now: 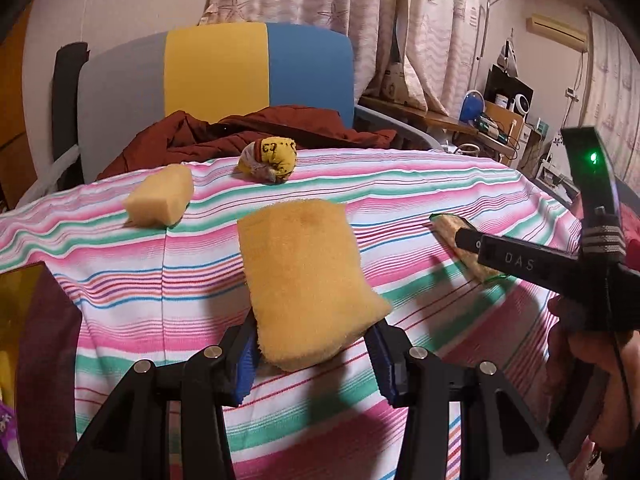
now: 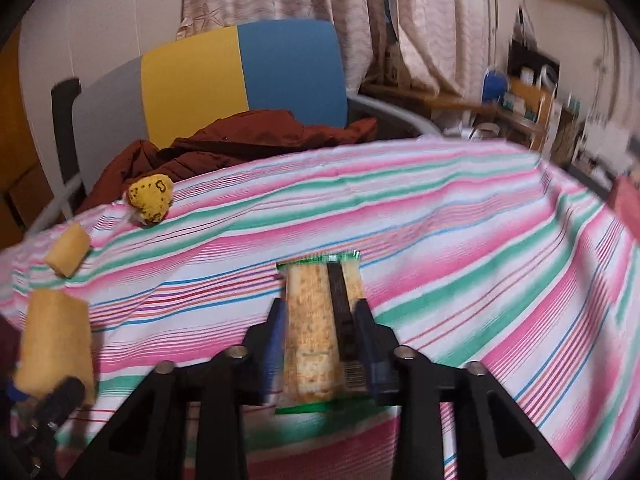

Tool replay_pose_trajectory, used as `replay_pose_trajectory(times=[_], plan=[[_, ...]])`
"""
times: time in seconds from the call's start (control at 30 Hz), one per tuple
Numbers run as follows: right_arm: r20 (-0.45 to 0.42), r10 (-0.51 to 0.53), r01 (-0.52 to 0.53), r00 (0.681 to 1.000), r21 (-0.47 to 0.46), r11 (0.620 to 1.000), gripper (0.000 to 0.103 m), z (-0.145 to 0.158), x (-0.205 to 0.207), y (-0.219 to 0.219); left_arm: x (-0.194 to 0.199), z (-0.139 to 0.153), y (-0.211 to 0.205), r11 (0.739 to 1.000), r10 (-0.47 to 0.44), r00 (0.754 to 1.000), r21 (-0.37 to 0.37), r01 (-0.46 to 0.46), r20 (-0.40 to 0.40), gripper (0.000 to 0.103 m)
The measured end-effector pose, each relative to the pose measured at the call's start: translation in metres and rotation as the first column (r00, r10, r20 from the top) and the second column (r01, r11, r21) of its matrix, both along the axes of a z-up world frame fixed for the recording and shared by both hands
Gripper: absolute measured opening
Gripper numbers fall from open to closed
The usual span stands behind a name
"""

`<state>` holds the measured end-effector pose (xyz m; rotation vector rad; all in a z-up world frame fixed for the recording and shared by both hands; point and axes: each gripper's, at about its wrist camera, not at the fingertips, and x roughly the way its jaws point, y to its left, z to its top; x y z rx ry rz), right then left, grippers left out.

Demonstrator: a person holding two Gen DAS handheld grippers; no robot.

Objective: Organize objects
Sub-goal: 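Hold the sponge in the left tool while the right tool grasps the small snack bar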

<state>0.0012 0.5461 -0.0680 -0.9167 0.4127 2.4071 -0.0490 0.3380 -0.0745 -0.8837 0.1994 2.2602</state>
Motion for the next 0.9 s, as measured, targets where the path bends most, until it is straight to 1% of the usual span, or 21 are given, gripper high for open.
replay_pose_trajectory(times=[0.13, 0.23, 0.27, 0.33, 0.4, 0.5, 0.57, 0.67, 0.73, 0.9], plan=[[0.045, 0.017, -0.015, 0.999, -0.05, 0.999, 0.066, -0.008, -0.006, 0.006, -0.002, -0.002, -0.004, 1.0, 0.001, 1.0, 0.019, -0.002, 0.025, 0.048], [0.102, 0.008, -0.003, 0.995, -0.051, 0.999, 0.066, -0.014, -0.016, 0.01, -0.002, -0.002, -0.004, 1.0, -0.003, 1.0, 0.019, 0.002, 0.025, 0.048], [0.106, 0.006, -0.002, 0.994, -0.043, 0.999, 0.065, -0.015, -0.017, 0.011, -0.002, -0.002, -0.004, 1.0, -0.003, 1.0, 0.019, 0.003, 0.024, 0.048], [0.118, -0.001, 0.003, 0.993, -0.015, 1.0, 0.047, -0.016, -0.02, 0.009, -0.002, -0.002, -0.004, 1.0, -0.003, 1.0, 0.018, 0.002, 0.024, 0.048], [0.118, 0.003, -0.005, 0.993, 0.017, 1.0, 0.044, -0.015, -0.019, 0.003, -0.001, -0.002, -0.004, 1.0, 0.0, 1.0, 0.021, 0.0, 0.019, 0.048], [0.118, 0.024, -0.033, 0.993, 0.079, 0.996, 0.043, -0.012, -0.018, -0.011, 0.004, 0.002, -0.008, 0.999, 0.025, 1.0, 0.03, -0.025, -0.015, 0.048], [0.097, 0.047, -0.06, 0.994, 0.136, 0.989, 0.043, -0.004, -0.015, -0.023, 0.008, 0.006, -0.013, 0.998, 0.038, 0.999, 0.048, -0.036, -0.039, 0.048], [0.074, 0.075, -0.089, 0.994, 0.21, 0.974, 0.043, 0.004, -0.008, -0.044, 0.011, 0.008, -0.02, 0.997, 0.051, 0.998, 0.059, -0.048, -0.044, 0.048], [0.065, 0.105, -0.117, 0.992, 0.231, 0.966, 0.043, 0.009, -0.005, -0.058, 0.013, 0.009, -0.027, 0.995, 0.066, 0.997, 0.072, -0.063, -0.041, 0.048], [0.054, 0.18, -0.188, 0.982, 0.209, 0.96, 0.043, 0.017, -0.001, -0.085, 0.018, 0.011, -0.051, 0.988, 0.111, 0.994, 0.111, -0.109, -0.008, 0.048]])
